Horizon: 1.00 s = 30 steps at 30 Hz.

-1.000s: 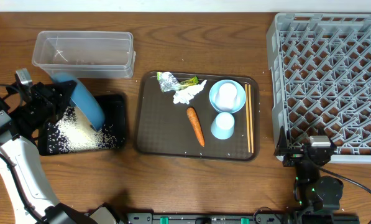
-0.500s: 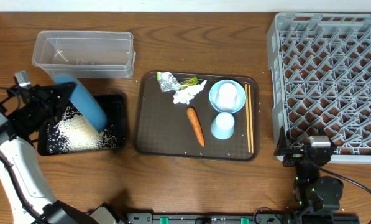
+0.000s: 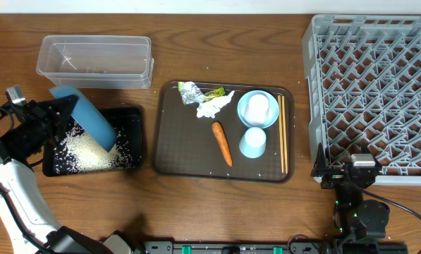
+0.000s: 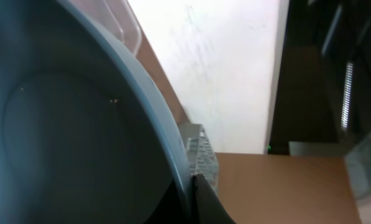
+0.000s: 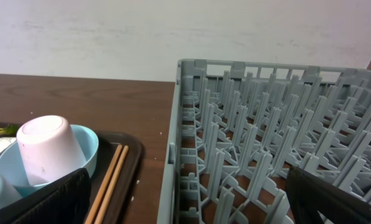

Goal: Sort waste into correct bins and load items into the dishwasher rack
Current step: 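Tilt the blue bowl to pour rice onto the black tray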

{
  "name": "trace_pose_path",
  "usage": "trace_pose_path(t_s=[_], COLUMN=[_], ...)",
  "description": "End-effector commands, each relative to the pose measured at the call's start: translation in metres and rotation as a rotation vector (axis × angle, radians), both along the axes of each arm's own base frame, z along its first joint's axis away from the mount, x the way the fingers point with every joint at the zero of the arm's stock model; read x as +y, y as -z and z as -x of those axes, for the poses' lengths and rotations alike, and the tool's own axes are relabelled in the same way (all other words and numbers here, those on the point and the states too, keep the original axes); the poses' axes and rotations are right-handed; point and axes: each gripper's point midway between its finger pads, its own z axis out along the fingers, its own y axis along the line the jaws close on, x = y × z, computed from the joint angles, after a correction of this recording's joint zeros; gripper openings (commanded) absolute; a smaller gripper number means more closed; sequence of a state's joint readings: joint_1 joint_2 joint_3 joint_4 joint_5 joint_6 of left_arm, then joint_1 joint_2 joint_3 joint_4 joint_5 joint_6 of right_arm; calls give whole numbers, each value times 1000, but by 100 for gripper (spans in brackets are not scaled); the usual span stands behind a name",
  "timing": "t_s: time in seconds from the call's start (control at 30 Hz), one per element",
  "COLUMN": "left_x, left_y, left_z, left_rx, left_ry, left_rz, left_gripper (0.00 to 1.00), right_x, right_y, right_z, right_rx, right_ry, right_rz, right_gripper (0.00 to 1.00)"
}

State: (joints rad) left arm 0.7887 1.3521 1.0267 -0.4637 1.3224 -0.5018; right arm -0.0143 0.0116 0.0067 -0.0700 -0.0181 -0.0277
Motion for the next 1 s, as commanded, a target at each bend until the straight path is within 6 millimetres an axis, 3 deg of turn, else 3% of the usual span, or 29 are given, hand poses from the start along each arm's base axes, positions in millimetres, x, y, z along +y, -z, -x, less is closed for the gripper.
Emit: trace_pose_path(t_s=[0.0, 0.1, 0.2, 0.3, 0.4, 0.5, 0.57, 0.63, 0.67, 0.77, 0.87, 0.97], left_x=[0, 5, 5, -6, -1, -5, 2, 7, 3, 2, -11, -13], left_y=[-16, -10, -15, -24, -23, -26, -21, -13, -15, -21, -28, -35], left_z=[0, 3, 3, 9, 8, 10, 5, 7, 9, 8, 17, 15], left_rx=[-99, 1, -60, -68, -99, -90, -108, -35, -26, -110, -58, -144], left_ry=[42, -11, 14, 61, 56, 68, 43, -1, 11, 45, 81, 119], left_rz=[-48, 59, 9, 102, 40, 90, -1, 39, 85, 4, 179, 97], left_gripper=[6, 6, 6, 6, 6, 6, 6, 6, 6, 6, 6, 6], right_x=[1, 1, 1, 1, 1, 1, 1, 1, 1, 1, 1, 1], right_y=[0, 0, 0, 0, 0, 0, 0, 0, 0, 0, 0, 0], right_z=[0, 0, 0, 0, 0, 0, 0, 0, 0, 0, 0, 0], right_rx=[-1, -1, -1, -1, -1, -1, -1, -1, -1, -1, -1, -1], right_ry=[-2, -2, -2, -2, -2, -2, -2, -2, -2, -2, -2, -2], right_rz=[12, 12, 12, 12, 12, 12, 12, 12, 12, 12, 12, 12], right_gripper=[99, 99, 99, 99, 99, 99, 99, 99, 99, 99, 99, 99])
